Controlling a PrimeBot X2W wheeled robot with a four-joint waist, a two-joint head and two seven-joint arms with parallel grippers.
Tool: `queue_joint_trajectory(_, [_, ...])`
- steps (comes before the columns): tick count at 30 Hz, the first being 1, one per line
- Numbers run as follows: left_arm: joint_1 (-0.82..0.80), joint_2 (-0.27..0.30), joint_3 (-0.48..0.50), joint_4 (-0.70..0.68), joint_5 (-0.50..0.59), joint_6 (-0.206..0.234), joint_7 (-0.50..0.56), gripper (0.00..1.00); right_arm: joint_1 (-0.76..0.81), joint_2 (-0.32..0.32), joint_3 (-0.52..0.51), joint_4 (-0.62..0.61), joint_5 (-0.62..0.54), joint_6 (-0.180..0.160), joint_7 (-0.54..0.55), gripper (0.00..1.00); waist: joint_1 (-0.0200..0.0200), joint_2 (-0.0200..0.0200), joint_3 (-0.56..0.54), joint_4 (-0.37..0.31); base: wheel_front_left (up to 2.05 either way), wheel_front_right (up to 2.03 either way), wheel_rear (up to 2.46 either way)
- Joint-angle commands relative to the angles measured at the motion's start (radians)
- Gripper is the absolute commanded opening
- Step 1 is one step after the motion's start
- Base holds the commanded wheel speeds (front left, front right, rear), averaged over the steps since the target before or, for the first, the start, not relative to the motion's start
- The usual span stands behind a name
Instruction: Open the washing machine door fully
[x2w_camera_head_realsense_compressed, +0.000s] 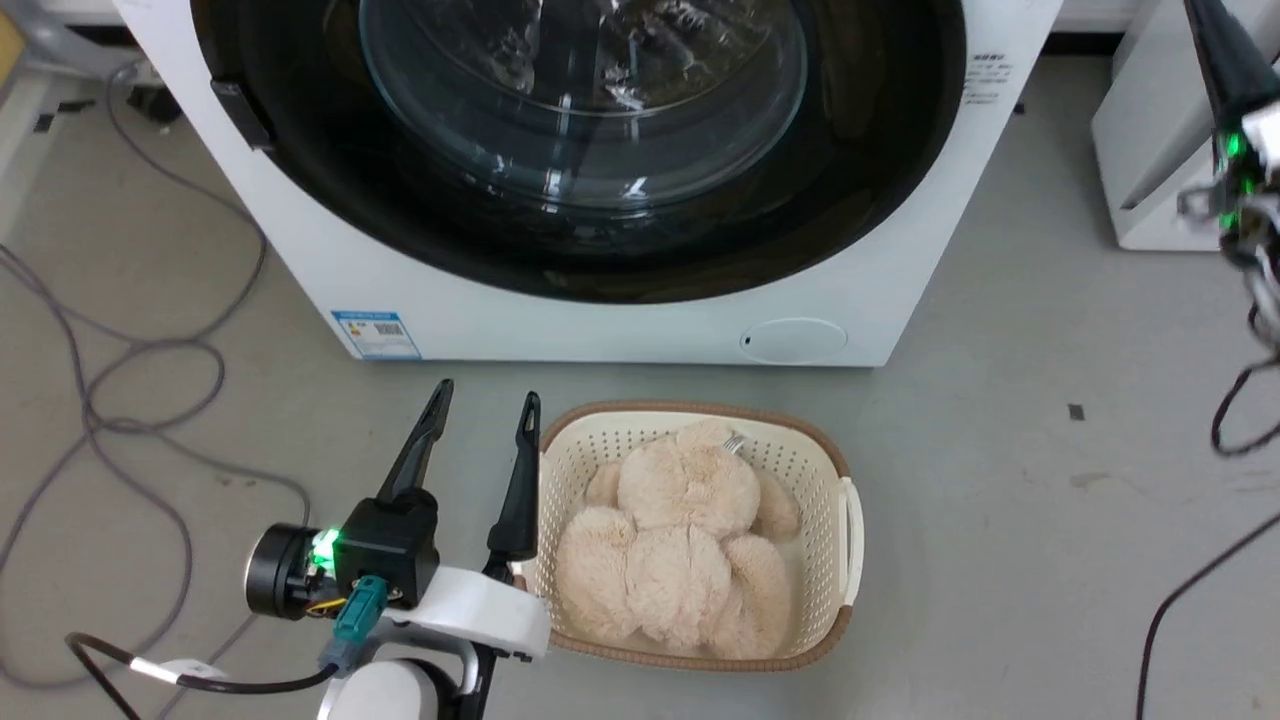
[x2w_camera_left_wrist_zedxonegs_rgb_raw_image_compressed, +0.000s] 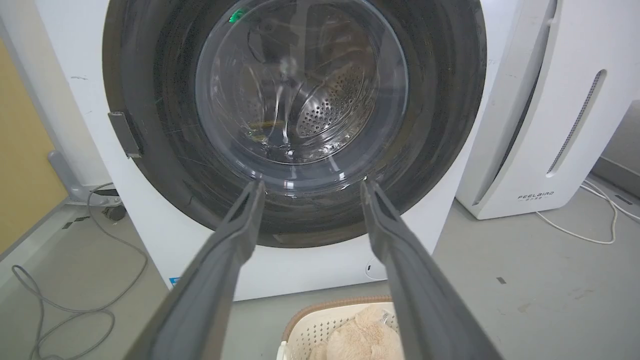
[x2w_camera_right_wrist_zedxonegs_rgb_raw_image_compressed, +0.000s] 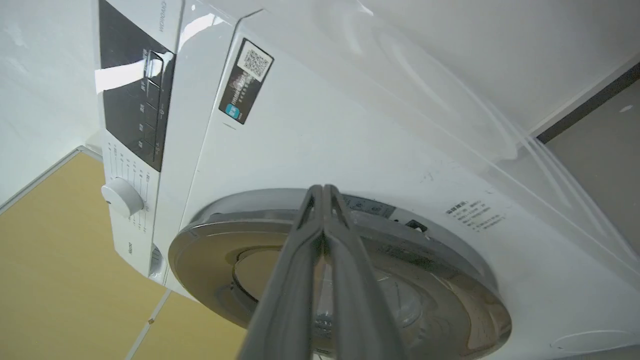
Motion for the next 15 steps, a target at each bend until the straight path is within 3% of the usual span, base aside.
queue_joint_trajectory(1, [-0.022,0.005,-0.010,-0.004,-0.005,0.007,-0.011,1.00,-0.079,-0.018,0.046,0.048,0.053,0.001,0.032,0.00,-0.0001,-0.0001,0.014,0.005,0.00,0.00,0.00])
queue_joint_trajectory(15, [-0.073,0.005,-0.048,-0.010,-0.012,0.013,-0.038,1.00,-0.423,-0.029,0.341,0.294,0.251,0.001,0.315,0.00,-0.0001,-0.0001,0.086,0.022,0.00,0.00,0.00])
